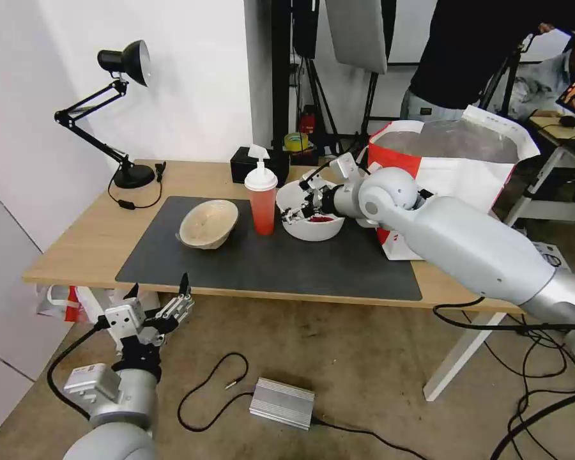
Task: Pick up the trash from the table and place it into the takeout bag.
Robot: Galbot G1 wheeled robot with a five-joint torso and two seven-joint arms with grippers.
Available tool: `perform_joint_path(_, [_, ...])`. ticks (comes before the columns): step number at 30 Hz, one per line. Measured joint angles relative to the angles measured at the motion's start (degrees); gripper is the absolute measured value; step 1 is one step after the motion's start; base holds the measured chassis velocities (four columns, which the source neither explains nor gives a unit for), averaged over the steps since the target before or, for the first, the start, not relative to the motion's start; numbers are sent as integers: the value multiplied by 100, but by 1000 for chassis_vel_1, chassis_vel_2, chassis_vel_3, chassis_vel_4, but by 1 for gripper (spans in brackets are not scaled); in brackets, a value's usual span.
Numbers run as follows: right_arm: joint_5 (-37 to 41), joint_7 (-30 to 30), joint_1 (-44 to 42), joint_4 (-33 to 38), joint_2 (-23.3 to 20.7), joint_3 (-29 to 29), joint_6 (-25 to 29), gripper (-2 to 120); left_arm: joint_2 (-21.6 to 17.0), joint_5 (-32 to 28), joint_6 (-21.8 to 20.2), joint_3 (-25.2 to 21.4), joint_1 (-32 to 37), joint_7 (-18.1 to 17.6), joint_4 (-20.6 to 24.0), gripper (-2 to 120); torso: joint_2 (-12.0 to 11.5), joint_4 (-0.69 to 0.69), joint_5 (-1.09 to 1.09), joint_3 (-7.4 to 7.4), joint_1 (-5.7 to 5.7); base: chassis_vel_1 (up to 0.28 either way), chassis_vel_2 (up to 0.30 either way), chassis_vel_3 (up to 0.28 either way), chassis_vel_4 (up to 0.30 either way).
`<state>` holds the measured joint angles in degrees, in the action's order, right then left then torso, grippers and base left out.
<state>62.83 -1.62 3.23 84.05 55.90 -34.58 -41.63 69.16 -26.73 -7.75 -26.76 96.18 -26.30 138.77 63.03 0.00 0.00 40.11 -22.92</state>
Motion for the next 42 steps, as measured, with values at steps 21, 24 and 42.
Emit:
perform_joint_path(21, [-218, -228, 14, -125, -115, -128, -3, 100, -3, 10, -2, -11, 32, -7, 38, 100, 0, 0, 0, 0, 0, 0, 0, 0, 0])
perform_joint_path(24, [-224, -235, 15, -140, -130, -132, -3, 100, -4, 7, -2, -10, 32, -9, 38, 100, 0, 0, 0, 0, 0, 0, 0, 0, 0])
perform_joint_path(42, [-432, -356, 99, -573, -9, -235, -1, 100, -13, 22, 21, 5, 28, 13, 6, 100, 0, 0, 0, 0, 0, 0, 0, 0, 0])
